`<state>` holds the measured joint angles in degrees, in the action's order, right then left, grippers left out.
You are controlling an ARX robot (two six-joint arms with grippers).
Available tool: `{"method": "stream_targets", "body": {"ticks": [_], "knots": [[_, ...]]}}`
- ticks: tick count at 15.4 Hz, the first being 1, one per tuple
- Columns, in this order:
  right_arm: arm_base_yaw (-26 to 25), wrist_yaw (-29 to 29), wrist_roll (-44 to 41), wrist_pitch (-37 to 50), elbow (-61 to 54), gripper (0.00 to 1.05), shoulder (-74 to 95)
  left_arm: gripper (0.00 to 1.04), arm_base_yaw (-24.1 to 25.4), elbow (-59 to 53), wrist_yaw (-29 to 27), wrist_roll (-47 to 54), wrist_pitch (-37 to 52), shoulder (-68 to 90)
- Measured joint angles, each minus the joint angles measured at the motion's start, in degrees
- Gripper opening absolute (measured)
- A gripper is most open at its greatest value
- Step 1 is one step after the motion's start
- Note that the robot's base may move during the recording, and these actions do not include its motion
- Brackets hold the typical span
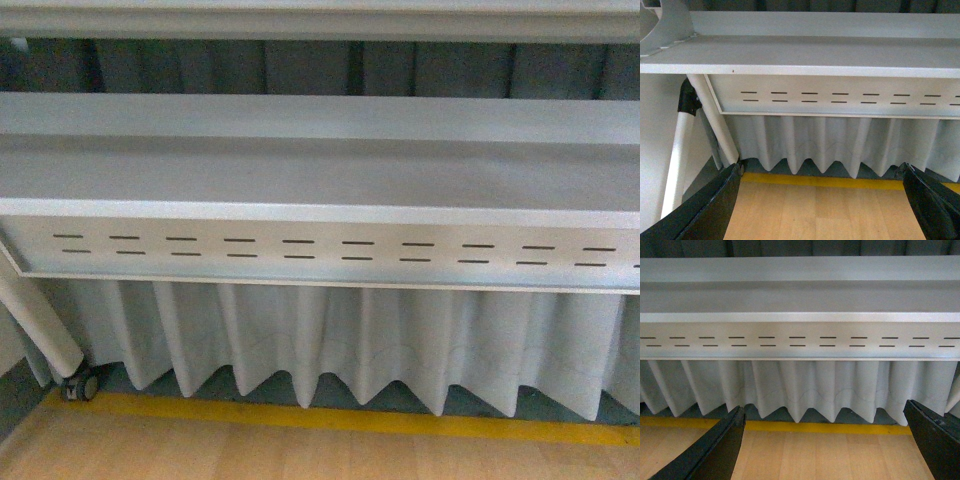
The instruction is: Wind up and store yellow beetle toy
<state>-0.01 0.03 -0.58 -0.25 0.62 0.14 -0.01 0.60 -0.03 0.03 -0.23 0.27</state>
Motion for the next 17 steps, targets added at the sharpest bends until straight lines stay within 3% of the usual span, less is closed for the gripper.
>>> {"method": "stream_targets", "body": {"ticks": [17], "knots": [[0.0,0.0,0.0,0.0,0.0,0.98,0.0,0.98,0.0,0.0,0.0,0.0,0.0,0.0]]}}
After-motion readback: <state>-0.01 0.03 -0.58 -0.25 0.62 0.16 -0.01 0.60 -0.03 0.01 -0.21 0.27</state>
